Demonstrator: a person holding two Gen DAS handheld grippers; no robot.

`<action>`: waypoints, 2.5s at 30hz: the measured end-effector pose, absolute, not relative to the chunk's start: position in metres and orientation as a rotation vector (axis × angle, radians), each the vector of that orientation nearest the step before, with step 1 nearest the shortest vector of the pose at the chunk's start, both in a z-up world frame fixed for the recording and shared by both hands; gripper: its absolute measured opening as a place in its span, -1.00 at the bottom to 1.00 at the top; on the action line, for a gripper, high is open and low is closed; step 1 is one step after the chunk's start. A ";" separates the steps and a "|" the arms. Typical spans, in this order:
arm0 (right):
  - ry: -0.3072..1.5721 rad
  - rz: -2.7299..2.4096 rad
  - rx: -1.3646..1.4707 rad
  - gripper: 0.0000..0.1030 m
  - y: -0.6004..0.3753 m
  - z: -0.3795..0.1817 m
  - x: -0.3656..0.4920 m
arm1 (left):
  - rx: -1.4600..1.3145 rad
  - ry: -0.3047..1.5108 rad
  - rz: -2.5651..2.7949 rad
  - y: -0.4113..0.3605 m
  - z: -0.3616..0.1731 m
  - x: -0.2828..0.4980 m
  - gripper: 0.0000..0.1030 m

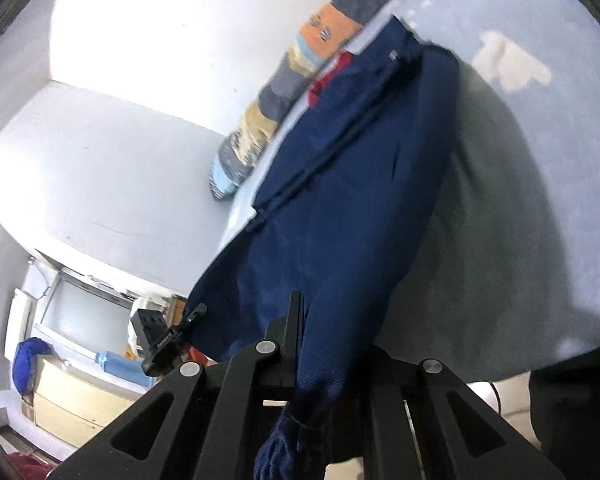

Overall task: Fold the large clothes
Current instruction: 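Lift the hem with both grippers toward the red collar, then lay the hem over the collar and open both grippers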

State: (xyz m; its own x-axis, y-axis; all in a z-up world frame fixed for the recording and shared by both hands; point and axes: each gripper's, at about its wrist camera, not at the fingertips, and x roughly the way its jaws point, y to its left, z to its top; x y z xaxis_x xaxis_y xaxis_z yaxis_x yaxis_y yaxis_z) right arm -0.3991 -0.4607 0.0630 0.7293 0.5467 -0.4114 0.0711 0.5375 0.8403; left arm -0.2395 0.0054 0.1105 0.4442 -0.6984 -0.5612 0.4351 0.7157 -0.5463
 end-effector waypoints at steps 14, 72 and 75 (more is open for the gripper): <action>0.546 0.321 1.009 -0.87 -0.496 0.106 -0.401 | -0.300 0.816 -0.780 -0.012 0.127 -0.269 -0.61; 0.501 0.124 0.849 -0.86 -0.587 0.239 -0.155 | -0.259 0.660 -0.385 -0.075 0.219 -0.017 -0.58; 0.525 0.088 0.854 -0.86 -0.603 0.228 -0.106 | -0.236 0.722 -0.368 -0.096 0.203 0.029 -0.58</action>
